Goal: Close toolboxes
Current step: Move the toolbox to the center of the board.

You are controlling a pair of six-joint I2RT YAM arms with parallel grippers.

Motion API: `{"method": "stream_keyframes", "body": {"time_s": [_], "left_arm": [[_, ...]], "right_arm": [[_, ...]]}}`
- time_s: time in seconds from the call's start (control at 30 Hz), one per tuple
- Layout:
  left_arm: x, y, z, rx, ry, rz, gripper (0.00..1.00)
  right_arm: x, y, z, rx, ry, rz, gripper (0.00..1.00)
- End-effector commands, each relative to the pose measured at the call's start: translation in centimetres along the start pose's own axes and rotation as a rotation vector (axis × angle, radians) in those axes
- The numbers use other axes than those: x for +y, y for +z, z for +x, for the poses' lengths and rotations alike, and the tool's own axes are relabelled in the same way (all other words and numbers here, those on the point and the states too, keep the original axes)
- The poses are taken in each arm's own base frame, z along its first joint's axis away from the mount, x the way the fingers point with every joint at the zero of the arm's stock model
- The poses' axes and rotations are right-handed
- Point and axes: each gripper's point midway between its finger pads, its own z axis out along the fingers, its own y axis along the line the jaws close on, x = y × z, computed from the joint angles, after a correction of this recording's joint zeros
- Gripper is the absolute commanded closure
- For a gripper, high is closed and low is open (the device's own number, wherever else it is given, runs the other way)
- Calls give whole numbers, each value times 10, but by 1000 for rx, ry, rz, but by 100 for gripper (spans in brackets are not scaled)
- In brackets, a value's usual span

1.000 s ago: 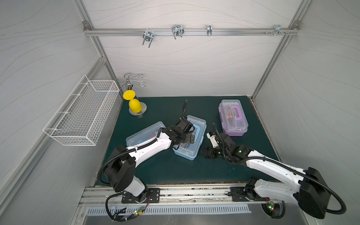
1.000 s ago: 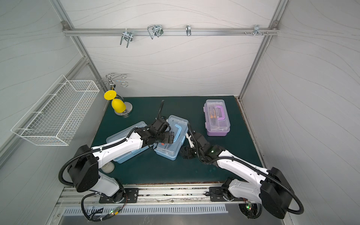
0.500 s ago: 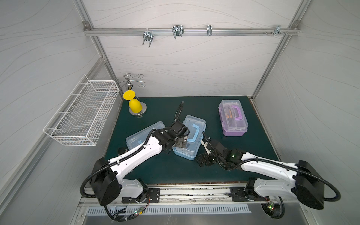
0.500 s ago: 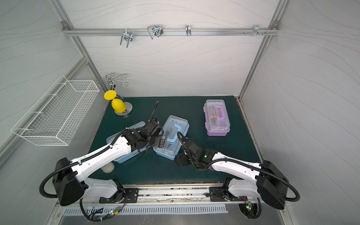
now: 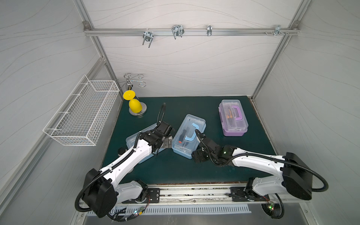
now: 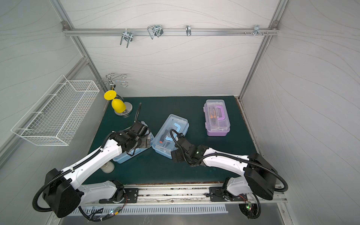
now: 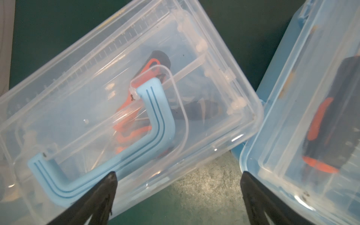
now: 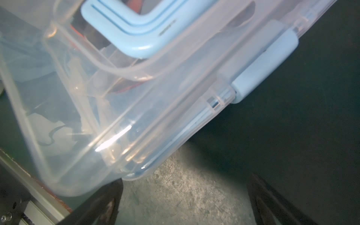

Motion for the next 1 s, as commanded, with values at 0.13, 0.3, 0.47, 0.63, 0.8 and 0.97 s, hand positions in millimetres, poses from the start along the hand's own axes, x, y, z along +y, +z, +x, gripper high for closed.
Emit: {"method": "stream_keyframes", "body": {"time_s": [0.13, 0.3, 0.47, 0.63, 0.8, 0.97], "left_arm": [[-8, 21, -20, -18, -39, 16, 1], [-34, 31, -31, -10, -5, 103, 1], [-54, 43, -43, -1, 29, 147, 1], [-77, 54, -61, -3, 59, 197, 1], [-104, 62, -84, -1, 82, 259, 1], [-129, 62, -110, -14, 85, 325, 1]], "right_arm": [[-20, 2, -18, -59, 51, 117, 1], [-33, 2, -26, -72, 97, 115, 1], [-44, 2, -36, -80, 123, 111, 1], [-52, 3, -46, -88, 137, 113, 1], [-60, 3, -54, -93, 147, 116, 1], [-66, -1, -59, -107, 144, 122, 1]]}}
